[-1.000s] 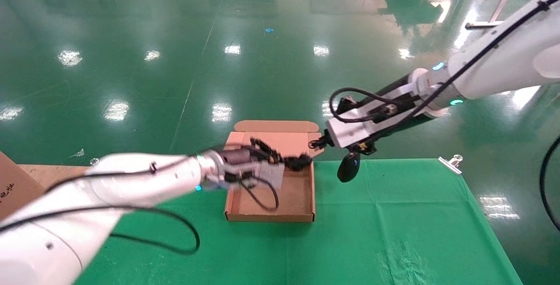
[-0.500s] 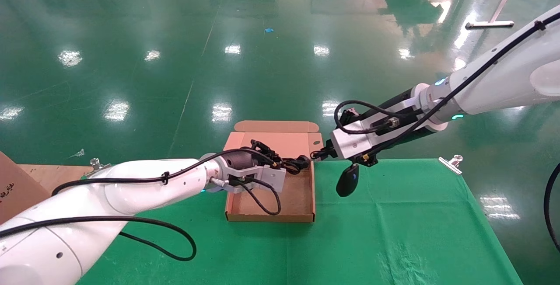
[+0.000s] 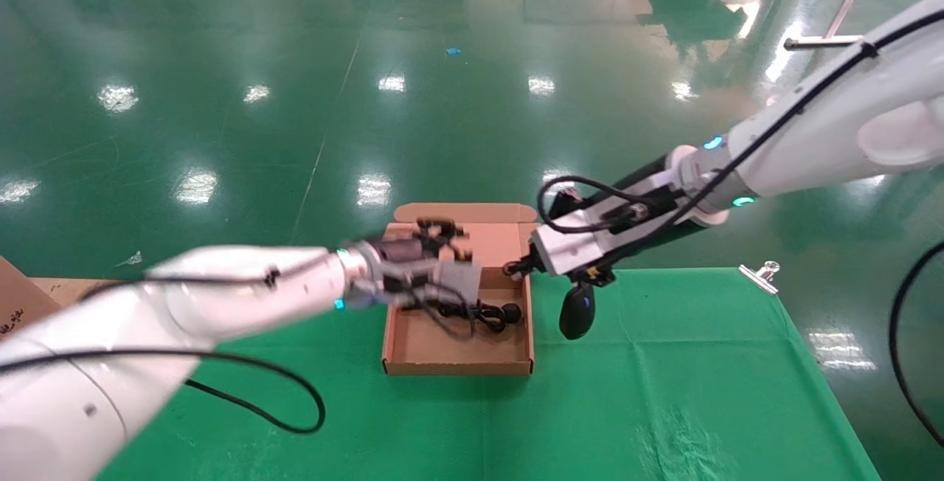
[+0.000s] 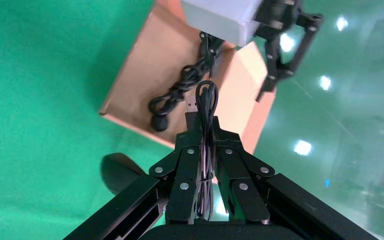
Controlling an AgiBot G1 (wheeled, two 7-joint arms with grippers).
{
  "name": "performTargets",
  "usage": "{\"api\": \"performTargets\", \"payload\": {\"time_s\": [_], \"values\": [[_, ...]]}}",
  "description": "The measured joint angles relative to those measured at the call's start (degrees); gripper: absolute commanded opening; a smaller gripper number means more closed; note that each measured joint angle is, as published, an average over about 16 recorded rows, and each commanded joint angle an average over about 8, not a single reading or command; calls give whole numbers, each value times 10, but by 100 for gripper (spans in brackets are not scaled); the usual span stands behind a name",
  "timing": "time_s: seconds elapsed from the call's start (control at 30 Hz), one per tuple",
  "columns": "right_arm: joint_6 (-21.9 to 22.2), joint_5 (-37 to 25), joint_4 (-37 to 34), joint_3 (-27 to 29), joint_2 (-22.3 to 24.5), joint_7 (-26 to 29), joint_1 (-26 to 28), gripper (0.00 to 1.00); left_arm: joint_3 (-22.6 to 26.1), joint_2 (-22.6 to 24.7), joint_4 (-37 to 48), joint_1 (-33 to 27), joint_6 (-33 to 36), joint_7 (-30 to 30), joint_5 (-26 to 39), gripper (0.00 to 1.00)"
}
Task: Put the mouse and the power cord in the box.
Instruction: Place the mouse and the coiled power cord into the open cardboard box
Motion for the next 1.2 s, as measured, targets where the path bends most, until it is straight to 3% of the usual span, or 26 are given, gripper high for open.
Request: {"api": "performTargets", "payload": {"time_s": [0.23, 0.47, 0.67, 0.73, 0.97, 1.0, 1.2], "values": [[60, 8, 91, -24, -7, 55, -32, 0, -38, -55, 24, -24, 102, 30, -80, 100], [175, 18, 200, -76, -11, 113, -85, 0, -82, -126, 56, -27, 188, 84, -150, 100], [271, 25, 267, -134, -12, 155, -123, 0, -107, -165, 85, -17, 224, 118, -187, 100], [294, 26, 282, -152, -12, 167, -132, 11, -112, -173, 92, -14, 230, 125, -194, 100], [338, 27, 305, -202, -11, 199, -146, 95, -123, -185, 109, -7, 245, 140, -212, 100], [341, 27, 306, -206, -11, 201, -147, 100, -124, -185, 111, -7, 246, 141, -213, 100], [350, 27, 307, -215, -11, 207, -148, 100, -125, -186, 114, -7, 248, 143, -215, 100]]}}
